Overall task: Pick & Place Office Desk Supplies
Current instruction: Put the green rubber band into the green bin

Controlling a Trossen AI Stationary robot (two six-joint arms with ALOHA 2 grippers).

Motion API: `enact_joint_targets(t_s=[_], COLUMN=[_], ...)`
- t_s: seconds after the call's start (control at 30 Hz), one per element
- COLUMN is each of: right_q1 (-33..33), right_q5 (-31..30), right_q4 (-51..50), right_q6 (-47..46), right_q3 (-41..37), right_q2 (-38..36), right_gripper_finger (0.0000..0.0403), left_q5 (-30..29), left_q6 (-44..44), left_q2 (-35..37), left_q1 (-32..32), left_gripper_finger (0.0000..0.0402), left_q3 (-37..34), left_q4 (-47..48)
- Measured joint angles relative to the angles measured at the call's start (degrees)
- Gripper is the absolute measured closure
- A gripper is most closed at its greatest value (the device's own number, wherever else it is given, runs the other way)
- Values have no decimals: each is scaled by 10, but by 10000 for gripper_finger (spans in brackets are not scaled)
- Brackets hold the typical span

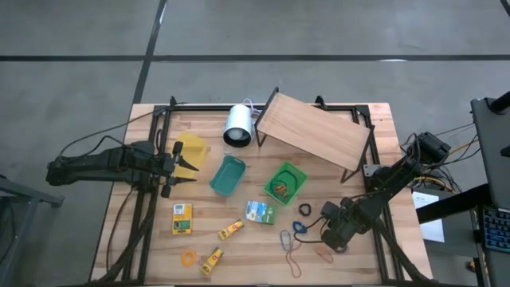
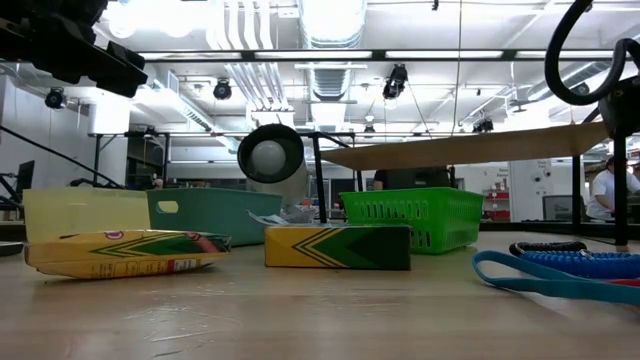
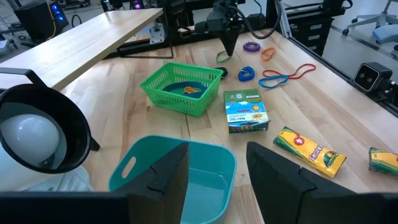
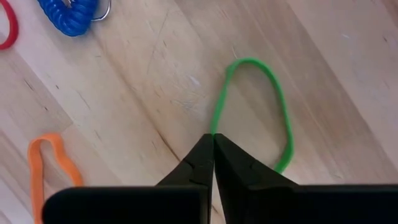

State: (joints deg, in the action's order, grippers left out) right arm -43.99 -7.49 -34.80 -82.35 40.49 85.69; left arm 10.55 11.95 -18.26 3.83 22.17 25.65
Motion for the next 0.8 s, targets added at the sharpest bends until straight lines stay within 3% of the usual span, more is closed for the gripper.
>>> enact_joint_targets(t_s=[0.4, 0.6, 0.8], right_q1=[0, 0, 0], right_q5=[-21, -66, -147], right_q4=[7, 3, 2], right_q6=[27, 67, 154], right_q3=[24, 47, 69], right_q2=[-5, -7, -9], right_gripper_finger=[394, 394, 394], left_q5=[0, 0, 0], left_q6=[0, 0, 0], left_q2=[0, 0, 0], left_q1=[0, 0, 0], left_gripper_finger=[238, 238, 238], left_q3=[0, 0, 0], left_q4=[0, 0, 0])
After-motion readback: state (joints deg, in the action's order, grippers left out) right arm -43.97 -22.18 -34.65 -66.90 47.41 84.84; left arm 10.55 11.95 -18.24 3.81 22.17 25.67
